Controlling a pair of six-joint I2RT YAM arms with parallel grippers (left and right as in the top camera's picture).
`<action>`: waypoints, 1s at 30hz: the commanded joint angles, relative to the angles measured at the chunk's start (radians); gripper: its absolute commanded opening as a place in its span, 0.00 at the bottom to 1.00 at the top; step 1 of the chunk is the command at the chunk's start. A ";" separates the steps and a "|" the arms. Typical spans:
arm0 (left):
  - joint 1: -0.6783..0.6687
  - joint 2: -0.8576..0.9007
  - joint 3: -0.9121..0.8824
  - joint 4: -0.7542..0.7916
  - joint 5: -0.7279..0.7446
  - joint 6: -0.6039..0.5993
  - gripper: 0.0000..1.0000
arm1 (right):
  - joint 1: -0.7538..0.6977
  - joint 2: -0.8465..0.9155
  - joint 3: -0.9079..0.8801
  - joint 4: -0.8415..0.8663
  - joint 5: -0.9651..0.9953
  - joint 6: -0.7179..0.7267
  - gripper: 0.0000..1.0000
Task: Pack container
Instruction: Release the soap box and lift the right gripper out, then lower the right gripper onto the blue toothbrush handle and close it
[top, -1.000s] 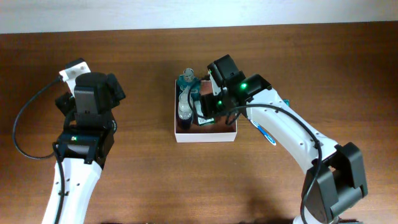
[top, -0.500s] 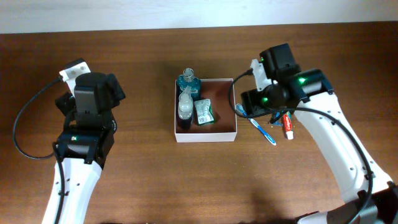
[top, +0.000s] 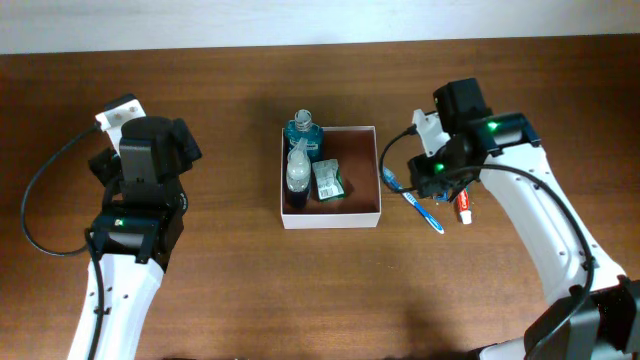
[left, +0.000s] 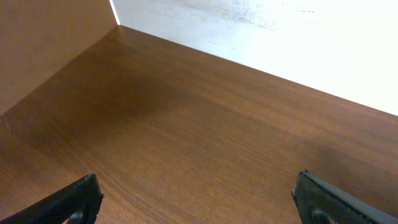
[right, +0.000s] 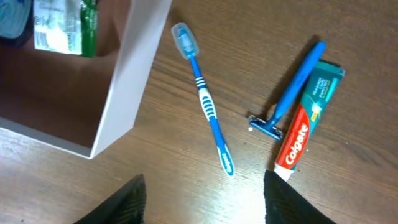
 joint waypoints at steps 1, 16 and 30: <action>0.004 0.005 0.007 0.002 -0.011 -0.014 0.99 | -0.022 0.005 -0.019 0.029 -0.013 -0.016 0.58; 0.004 0.005 0.007 0.002 -0.010 -0.014 0.99 | -0.022 0.030 -0.175 0.192 -0.014 -0.278 0.33; 0.004 0.005 0.007 0.002 -0.011 -0.014 0.99 | -0.022 0.091 -0.229 0.231 -0.112 -0.414 0.25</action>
